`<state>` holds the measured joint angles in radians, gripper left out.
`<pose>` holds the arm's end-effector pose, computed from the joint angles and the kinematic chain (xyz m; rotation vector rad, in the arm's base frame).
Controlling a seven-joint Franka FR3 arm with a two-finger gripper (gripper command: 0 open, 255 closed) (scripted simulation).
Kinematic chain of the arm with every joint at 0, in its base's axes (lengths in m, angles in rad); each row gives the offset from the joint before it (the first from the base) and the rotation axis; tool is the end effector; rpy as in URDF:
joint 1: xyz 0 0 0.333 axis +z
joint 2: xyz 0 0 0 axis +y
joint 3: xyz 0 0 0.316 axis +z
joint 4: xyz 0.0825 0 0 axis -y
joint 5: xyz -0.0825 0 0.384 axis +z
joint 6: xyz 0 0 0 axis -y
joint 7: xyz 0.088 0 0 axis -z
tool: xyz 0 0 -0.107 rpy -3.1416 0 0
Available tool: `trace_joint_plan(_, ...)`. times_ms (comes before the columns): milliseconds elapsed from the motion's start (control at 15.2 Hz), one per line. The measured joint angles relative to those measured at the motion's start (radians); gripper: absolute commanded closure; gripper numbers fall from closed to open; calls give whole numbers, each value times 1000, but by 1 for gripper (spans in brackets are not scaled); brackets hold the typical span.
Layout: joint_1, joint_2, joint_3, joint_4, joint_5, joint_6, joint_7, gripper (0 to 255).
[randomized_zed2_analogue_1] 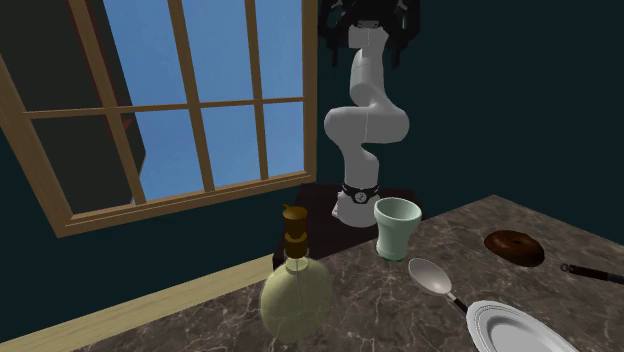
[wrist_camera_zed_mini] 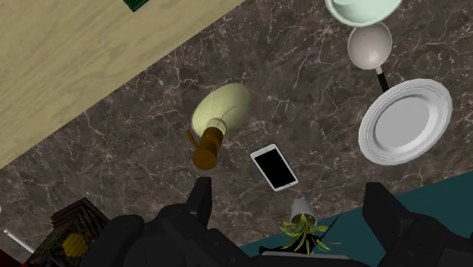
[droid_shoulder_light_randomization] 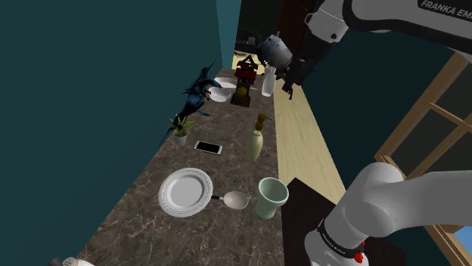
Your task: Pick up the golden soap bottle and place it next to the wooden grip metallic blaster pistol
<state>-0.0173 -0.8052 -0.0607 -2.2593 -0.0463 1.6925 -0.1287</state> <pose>0.3105 -0.0370 0.6542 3.0932 0.0994 0.3670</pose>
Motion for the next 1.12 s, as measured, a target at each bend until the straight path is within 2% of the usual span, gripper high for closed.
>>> trace_joint_plan(132,-1,7,-4,-9,-2,15,-3,0)
trace_joint_plan(396,-8,59,-28,-70,-18,126,-20,0)
trace_joint_plan(1122,-29,329,-124,-162,-52,487,-90,0)
